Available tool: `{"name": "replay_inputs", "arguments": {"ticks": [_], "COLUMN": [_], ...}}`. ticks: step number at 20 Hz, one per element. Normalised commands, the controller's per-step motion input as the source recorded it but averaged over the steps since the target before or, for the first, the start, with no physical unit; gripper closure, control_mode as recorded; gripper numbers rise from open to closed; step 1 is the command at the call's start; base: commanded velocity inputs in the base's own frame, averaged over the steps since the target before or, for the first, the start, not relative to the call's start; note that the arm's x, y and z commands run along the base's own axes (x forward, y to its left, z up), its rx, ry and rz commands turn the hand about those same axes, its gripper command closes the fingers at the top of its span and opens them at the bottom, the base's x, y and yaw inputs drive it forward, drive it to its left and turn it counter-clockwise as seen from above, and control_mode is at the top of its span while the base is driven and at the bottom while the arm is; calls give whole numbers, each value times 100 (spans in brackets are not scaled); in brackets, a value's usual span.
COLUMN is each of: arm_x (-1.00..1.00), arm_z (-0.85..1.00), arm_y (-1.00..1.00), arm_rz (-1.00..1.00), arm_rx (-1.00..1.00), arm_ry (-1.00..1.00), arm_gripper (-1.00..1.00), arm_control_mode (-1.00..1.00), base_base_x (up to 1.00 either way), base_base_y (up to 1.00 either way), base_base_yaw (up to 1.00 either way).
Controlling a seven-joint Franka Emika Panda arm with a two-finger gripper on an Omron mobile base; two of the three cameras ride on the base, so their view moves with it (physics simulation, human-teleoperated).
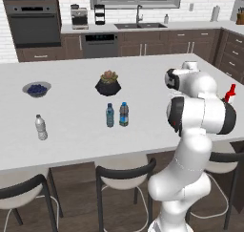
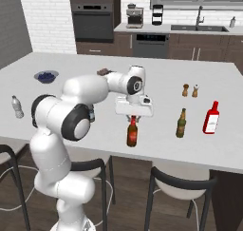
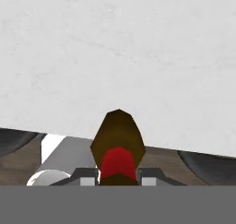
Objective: Move the plastic bottles in the middle to the plastics group, and the glass bottles in the middle to the glass group.
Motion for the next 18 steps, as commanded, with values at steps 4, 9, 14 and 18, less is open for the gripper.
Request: {"name": "replay_inputs", "arguments": {"ticks": [4, 9, 14, 18], "arm_x": [0, 0, 0, 0], "arm_z": [0, -1, -5, -16], "arm_y": [-100, -100, -98, -54], "arm_rz": [0, 0, 0, -8], "arm_rx": [0, 0, 0, -4], "arm_ry": [3, 2, 1, 0], "arm_gripper": [100, 100, 100, 100], "arm_control_mode": [-100, -100, -100, -100], "base_base_x": [0, 0, 0, 0], "base_base_y": [0, 0, 0, 0], "base_base_yaw": [0, 0, 0, 0]}}
